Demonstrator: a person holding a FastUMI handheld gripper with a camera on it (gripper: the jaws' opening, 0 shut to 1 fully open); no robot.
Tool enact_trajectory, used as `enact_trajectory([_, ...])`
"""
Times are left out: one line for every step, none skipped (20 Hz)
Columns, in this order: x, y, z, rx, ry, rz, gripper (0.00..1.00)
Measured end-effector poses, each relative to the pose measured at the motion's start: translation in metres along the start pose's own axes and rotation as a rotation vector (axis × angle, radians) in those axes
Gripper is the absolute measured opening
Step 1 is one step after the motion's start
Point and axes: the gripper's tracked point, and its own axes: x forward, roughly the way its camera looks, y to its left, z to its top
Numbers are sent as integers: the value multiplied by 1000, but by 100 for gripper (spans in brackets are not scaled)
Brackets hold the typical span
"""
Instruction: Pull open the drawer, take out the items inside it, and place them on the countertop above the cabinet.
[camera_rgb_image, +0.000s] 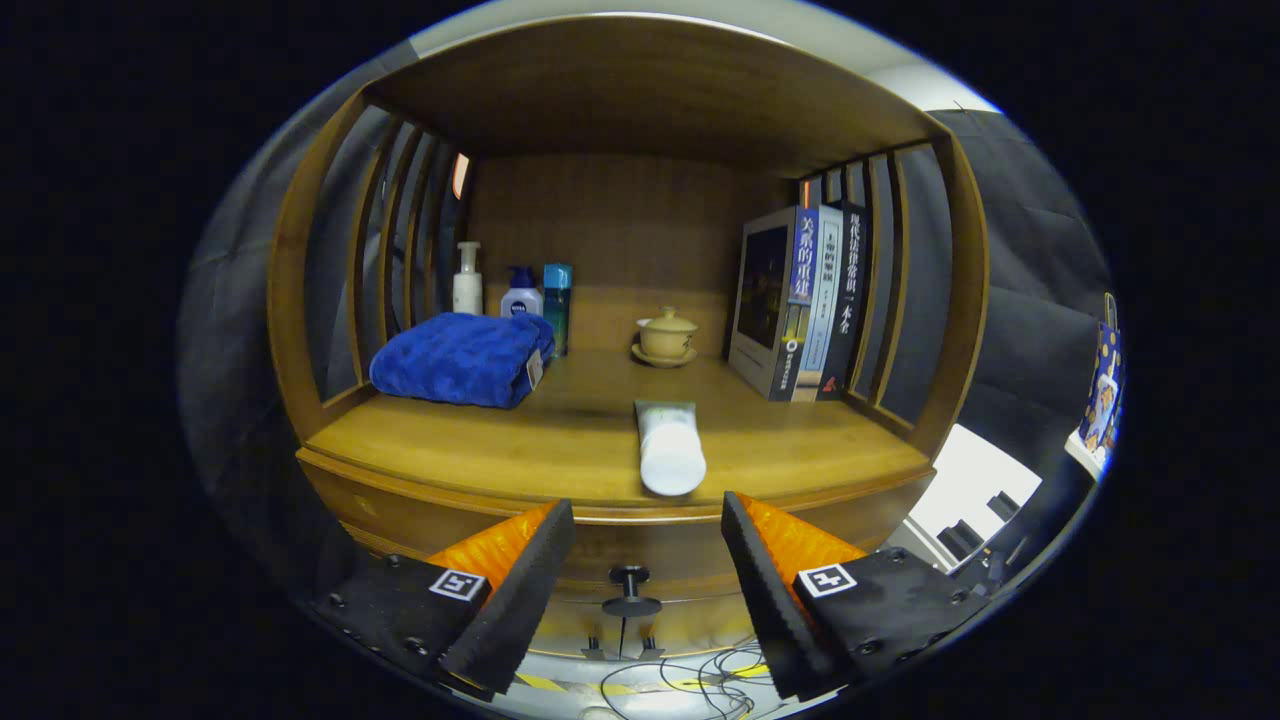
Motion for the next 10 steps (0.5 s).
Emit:
enact_trajectory([-8,-7,11,-16,-12,-10,97])
enact_trajectory([-18,-12,25,-31,-36,-20,97])
enact_trajectory([-27,-16,40,-47,-64,-26,98])
enact_trajectory([-37,-20,53,-62,-89,-30,98])
enact_trajectory([-48,-23,65,-73,-111,-35,98])
enact_trajectory([-58,-25,75,-74,-131,-34,98])
enact_trajectory([-67,-25,80,-63,-139,-25,98])
enact_trajectory([-73,-25,83,-44,-140,-17,98])
enact_trajectory([-79,-27,85,-22,-139,-10,98])
enact_trajectory([-84,-30,87,1,-137,-9,98])
